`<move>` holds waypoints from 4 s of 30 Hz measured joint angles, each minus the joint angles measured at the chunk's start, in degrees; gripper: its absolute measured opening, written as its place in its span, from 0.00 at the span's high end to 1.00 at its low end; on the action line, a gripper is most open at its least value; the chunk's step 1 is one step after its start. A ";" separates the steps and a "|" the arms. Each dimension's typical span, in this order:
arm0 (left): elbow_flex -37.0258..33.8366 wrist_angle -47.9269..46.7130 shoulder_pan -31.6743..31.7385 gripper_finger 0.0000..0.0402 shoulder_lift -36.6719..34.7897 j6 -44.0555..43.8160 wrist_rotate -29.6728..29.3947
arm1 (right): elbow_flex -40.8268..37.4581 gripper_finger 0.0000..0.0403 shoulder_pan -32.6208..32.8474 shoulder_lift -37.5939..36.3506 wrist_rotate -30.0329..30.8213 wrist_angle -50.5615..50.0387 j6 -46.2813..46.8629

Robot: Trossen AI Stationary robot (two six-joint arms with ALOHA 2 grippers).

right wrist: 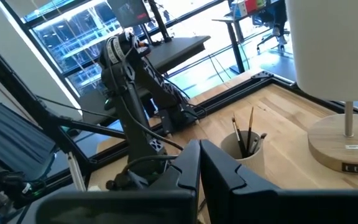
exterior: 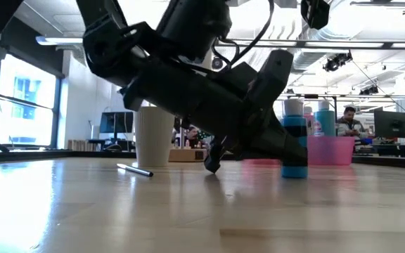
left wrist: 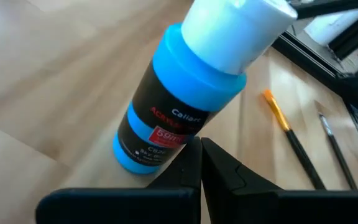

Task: Pick & Place Paint Supplies
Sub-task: Put the small blue paint bottle into the pink bin

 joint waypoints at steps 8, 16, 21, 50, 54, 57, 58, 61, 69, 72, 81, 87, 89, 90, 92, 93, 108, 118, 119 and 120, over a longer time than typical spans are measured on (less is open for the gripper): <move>0.00 1.27 3.18 1.00 0.06 1.57 -0.03 | 0.00 0.99 0.00 0.00 0.75 -0.02 -0.07; -0.04 4.11 5.46 1.00 0.06 2.78 0.26 | 0.00 0.99 -0.02 0.00 1.32 -0.02 -0.09; -0.04 4.11 5.66 1.00 0.06 2.77 0.57 | 0.00 0.99 0.00 0.00 1.91 -0.02 -0.12; -0.02 1.81 0.00 1.00 -0.91 -0.31 28.20 | 0.00 0.99 -0.02 0.02 0.20 -0.15 -0.77; -0.63 -1.21 -0.04 1.00 -4.55 2.51 29.60 | 0.00 0.99 0.00 0.02 -2.07 -0.11 -1.20; -1.51 -5.67 -0.07 1.00 -9.88 7.98 26.53 | 0.00 0.99 0.25 0.02 -3.95 -0.17 -1.16; -1.96 -7.96 -0.04 1.00 -11.82 10.18 25.09 | -0.01 0.99 0.48 0.02 -4.09 -0.17 -1.16; -3.18 -14.38 -0.04 1.00 -17.26 15.69 20.26 | -0.02 0.99 0.98 0.02 -4.19 -0.09 -1.14; -8.56 -24.87 0.00 1.00 -31.92 23.45 17.16 | -0.02 0.99 0.96 0.02 -4.26 -0.06 0.40; -11.03 -26.93 0.00 1.00 -38.12 25.81 16.61 | -0.02 0.99 0.96 0.02 -4.25 0.24 0.50; -23.86 -30.44 0.00 1.00 -60.61 29.98 12.33 | -0.02 0.99 0.96 0.02 -3.43 2.87 1.54; -30.40 -31.08 0.00 1.00 -74.87 30.05 11.41 | -0.02 0.99 0.81 0.00 0.63 4.13 1.44; -31.98 -34.06 0.00 1.00 -78.64 30.14 10.68 | -0.02 0.99 0.81 0.00 2.26 3.89 1.42; -32.05 -34.51 0.00 1.00 -79.96 30.21 10.37 | -0.02 0.99 0.81 0.00 2.99 3.57 1.44; -32.48 -39.27 0.00 1.00 -83.34 30.27 8.60 | -0.02 0.99 0.81 0.09 4.16 3.34 1.42; -32.63 -41.37 -0.01 1.00 -84.32 30.59 7.58 | -0.02 0.99 0.81 0.11 4.63 3.30 1.42; -32.39 -48.96 0.00 1.00 -100.32 38.81 -2.20 | 0.00 0.99 -0.83 0.15 6.29 -3.69 3.14; -32.39 -50.79 0.00 1.00 -102.20 35.78 -5.58 | -0.02 0.99 -9.51 0.20 -12.99 -16.46 1.33; -32.39 -50.86 0.00 1.00 -102.21 35.78 -6.20 | -0.02 0.99 -10.04 0.20 -14.24 -16.44 0.63; -32.39 -50.90 0.00 1.00 -102.21 35.76 -7.07 | -0.02 0.99 -10.54 0.20 -15.23 -16.41 0.04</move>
